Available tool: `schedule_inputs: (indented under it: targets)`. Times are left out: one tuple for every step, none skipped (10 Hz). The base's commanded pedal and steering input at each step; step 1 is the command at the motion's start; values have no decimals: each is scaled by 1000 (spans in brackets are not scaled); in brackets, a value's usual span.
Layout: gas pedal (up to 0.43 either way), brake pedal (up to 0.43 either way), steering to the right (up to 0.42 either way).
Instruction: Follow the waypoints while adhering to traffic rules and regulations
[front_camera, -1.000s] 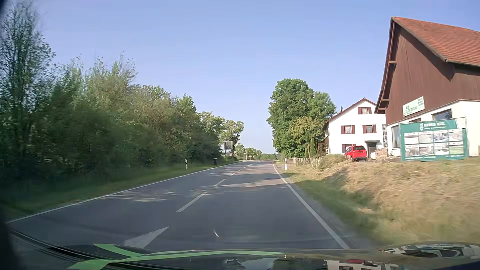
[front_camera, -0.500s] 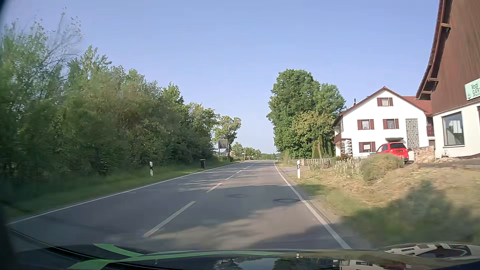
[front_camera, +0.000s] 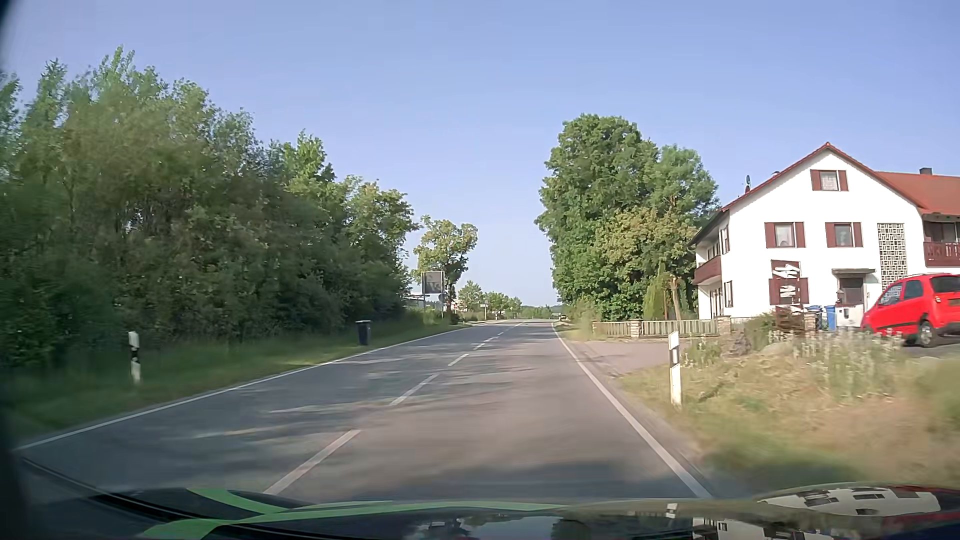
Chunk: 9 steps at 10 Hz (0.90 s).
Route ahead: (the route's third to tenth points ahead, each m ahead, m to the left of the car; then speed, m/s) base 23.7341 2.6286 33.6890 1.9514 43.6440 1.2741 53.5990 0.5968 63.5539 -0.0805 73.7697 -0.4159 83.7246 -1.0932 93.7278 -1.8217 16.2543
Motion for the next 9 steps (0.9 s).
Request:
schedule_inputs:
  targets:
    - [0, 0, -2]
    - [8, 0, -2]
    - [8, 0, -2]
    - [20, 0, -2]
    - [20, 0, -2]
    - [20, 0, -2]
    - [20, 0, -2]
    - [39, 0, -2]
    - [59, 0, -2]
